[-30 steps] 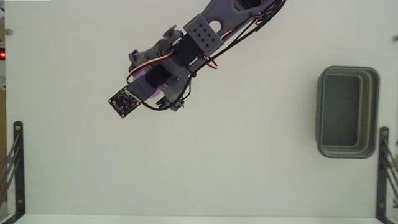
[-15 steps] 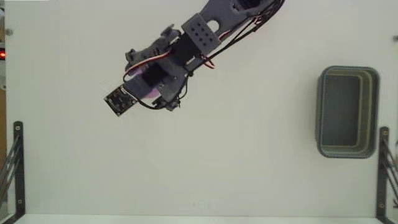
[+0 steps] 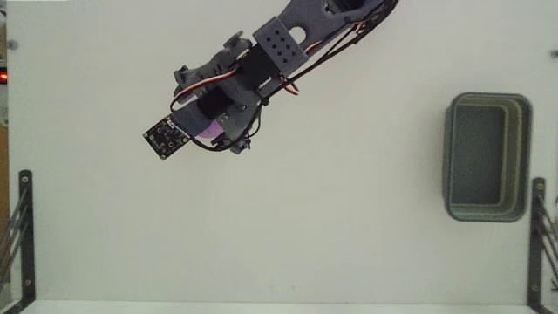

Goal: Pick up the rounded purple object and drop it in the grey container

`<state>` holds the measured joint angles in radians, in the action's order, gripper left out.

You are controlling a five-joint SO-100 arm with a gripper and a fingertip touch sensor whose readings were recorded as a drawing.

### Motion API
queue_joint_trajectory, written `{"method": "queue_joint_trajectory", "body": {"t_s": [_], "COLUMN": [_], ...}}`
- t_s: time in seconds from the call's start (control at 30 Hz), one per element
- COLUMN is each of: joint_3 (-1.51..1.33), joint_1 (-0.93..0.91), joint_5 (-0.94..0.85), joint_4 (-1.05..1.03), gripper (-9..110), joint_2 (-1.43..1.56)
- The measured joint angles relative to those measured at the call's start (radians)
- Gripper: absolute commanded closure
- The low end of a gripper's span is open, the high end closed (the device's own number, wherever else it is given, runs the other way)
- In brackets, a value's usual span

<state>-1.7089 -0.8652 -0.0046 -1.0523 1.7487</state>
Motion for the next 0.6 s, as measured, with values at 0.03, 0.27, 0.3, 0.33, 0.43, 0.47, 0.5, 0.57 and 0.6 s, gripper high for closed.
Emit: {"method": "queue_joint_trajectory", "body": {"t_s": [0.03,0.27,0.3,0.33,0.43,0.47,0.5,0.57,0.6], "joint_3": [0.000,0.000,0.000,0.000,0.000,0.000,0.000,0.000,0.000], "joint_1": [0.000,0.006,0.008,0.008,0.008,0.008,0.008,0.008,0.008], "joint_5": [0.000,0.000,0.000,0.000,0.000,0.000,0.000,0.000,0.000], "joint_4": [0.000,0.000,0.000,0.000,0.000,0.000,0.000,0.000,0.000], "gripper": [-9,-9,-9,-9,-9,-9,-9,-9,-9], "joint_2": [0.000,0.000,0.000,0.000,0.000,0.000,0.000,0.000,0.000]}}
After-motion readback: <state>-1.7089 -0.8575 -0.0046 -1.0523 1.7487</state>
